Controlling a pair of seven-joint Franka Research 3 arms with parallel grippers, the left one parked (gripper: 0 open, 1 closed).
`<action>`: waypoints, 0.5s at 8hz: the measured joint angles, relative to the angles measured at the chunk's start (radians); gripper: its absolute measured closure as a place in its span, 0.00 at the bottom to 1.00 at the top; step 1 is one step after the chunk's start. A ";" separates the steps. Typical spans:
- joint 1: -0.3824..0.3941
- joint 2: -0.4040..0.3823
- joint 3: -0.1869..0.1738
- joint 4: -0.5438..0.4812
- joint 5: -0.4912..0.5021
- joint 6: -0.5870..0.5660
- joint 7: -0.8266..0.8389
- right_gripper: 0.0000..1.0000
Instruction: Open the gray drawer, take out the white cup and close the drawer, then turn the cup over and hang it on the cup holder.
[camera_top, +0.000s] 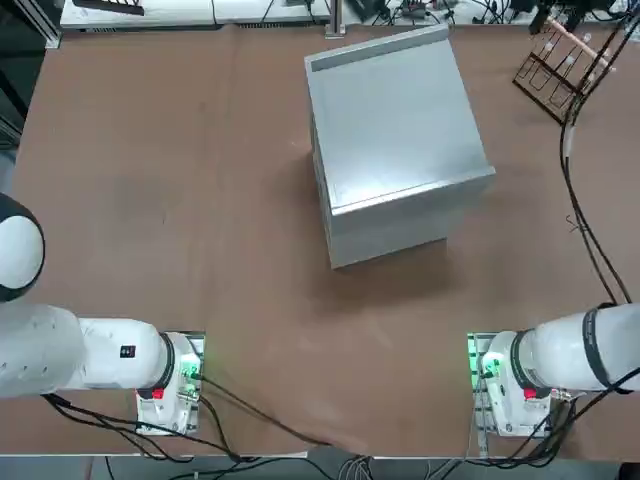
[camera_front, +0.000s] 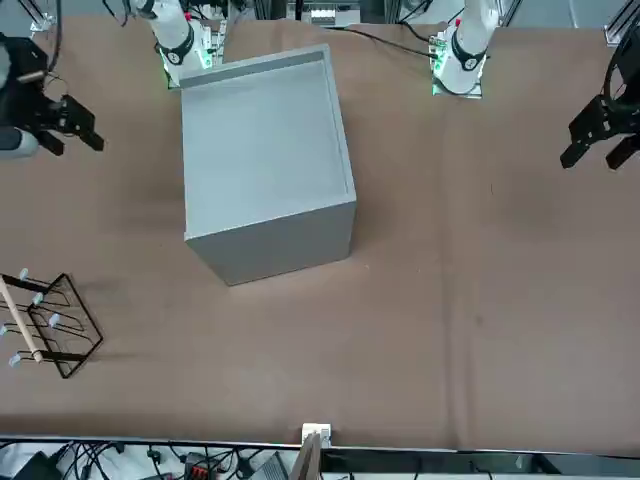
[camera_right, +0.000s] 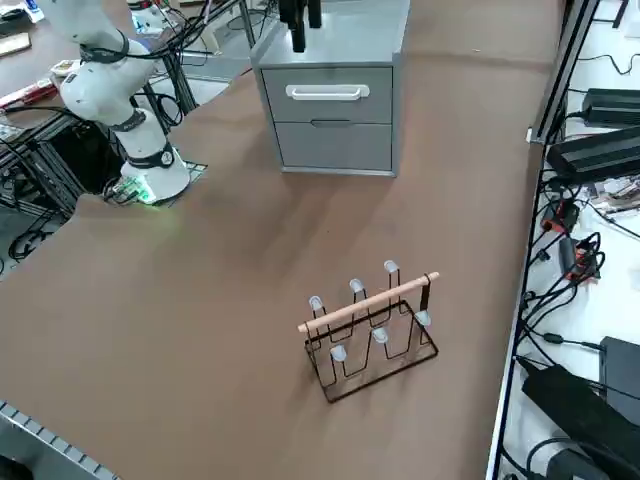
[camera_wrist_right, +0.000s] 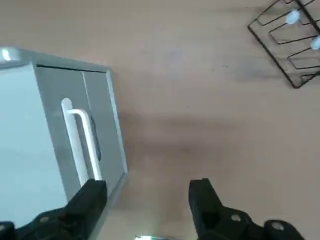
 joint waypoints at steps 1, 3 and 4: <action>0.000 0.016 -0.001 0.000 0.068 0.017 0.003 0.00; -0.002 0.026 -0.005 -0.019 0.112 0.033 0.004 0.00; -0.001 0.023 -0.005 -0.054 0.129 0.071 0.004 0.00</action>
